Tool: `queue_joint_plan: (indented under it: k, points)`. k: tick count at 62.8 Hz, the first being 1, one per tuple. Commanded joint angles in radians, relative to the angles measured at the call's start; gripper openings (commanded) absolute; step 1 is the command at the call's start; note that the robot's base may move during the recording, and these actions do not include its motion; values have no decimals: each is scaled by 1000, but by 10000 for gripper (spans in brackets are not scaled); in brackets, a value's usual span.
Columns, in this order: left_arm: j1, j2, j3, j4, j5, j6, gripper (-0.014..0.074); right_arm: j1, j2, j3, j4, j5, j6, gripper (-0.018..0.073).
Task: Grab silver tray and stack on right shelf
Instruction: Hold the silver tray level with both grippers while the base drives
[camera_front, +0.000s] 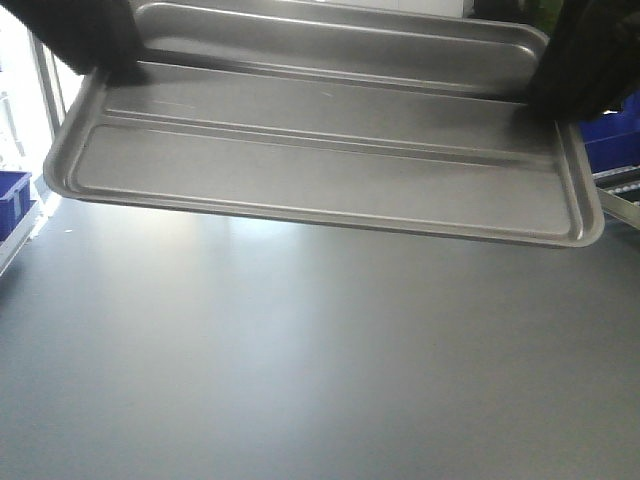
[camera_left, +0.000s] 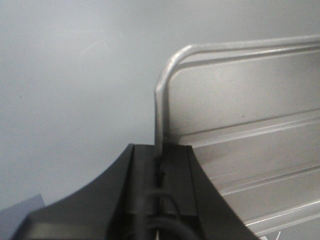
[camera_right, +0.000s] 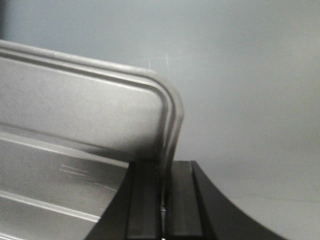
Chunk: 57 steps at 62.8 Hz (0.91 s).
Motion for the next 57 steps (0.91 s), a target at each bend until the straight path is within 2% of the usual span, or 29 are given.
queue_joint_plan:
  k: [1,57]
  points:
    - [4,-31,-32,79,19,-4,-93,-10,-26,-32,-69,12,-22,57]
    - [4,-31,-32,77,20,-4,-93,-10,-26,-32,-69,12,-22,57]
